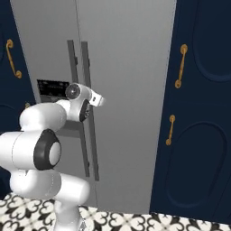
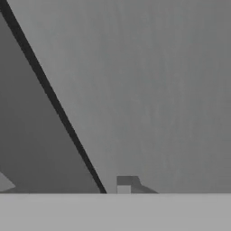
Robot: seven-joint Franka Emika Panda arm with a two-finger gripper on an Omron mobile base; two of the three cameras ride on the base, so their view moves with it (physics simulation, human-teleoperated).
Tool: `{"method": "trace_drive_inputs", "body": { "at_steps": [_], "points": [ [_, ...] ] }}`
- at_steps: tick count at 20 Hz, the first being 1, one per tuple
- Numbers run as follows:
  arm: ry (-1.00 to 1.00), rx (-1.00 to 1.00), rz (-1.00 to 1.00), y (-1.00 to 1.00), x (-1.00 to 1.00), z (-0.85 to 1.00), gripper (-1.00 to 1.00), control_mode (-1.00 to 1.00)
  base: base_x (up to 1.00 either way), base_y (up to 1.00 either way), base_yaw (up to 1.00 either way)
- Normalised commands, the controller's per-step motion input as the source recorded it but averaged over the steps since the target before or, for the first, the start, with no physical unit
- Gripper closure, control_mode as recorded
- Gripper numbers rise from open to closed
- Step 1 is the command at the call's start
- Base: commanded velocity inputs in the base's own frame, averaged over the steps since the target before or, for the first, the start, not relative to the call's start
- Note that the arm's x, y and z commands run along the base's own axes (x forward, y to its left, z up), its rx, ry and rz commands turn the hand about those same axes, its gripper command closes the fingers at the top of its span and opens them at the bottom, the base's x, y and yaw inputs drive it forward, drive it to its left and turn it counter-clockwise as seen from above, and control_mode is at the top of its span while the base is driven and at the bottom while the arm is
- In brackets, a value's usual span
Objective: Take the strawberry from the fridge and place it on top of the pancake, located on the dining counter.
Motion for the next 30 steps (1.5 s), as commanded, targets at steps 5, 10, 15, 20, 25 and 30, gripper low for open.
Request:
{"method": "trace_drive_inputs", "body": {
  "at_steps": [5,10,15,20,25,30],
  "points": [
    [0.0,0.26,0.0,-1.0,-0.67,0.03,1.0,-1.0,0.0,0.0,0.0],
    [0.0,0.09,0.0,-1.0,-0.96,0.06,1.0,-1.0,0.0,0.0,0.0],
    [0.0,0.0,0.06,-1.0,-0.98,0.0,1.0,-1.0,0.0,0.0,0.0],
    [0.0,0.0,0.05,-1.0,-0.83,0.0,1.0,-1.0,0.0,0.0,0.0],
    [0.0,0.0,0.02,-1.0,-0.77,-0.05,1.0,-1.0,0.0,0.0,0.0],
    [0.02,0.01,0.0,-1.0,-0.55,-0.21,1.0,-1.0,0.0,0.0,0.0]
  ]
}}
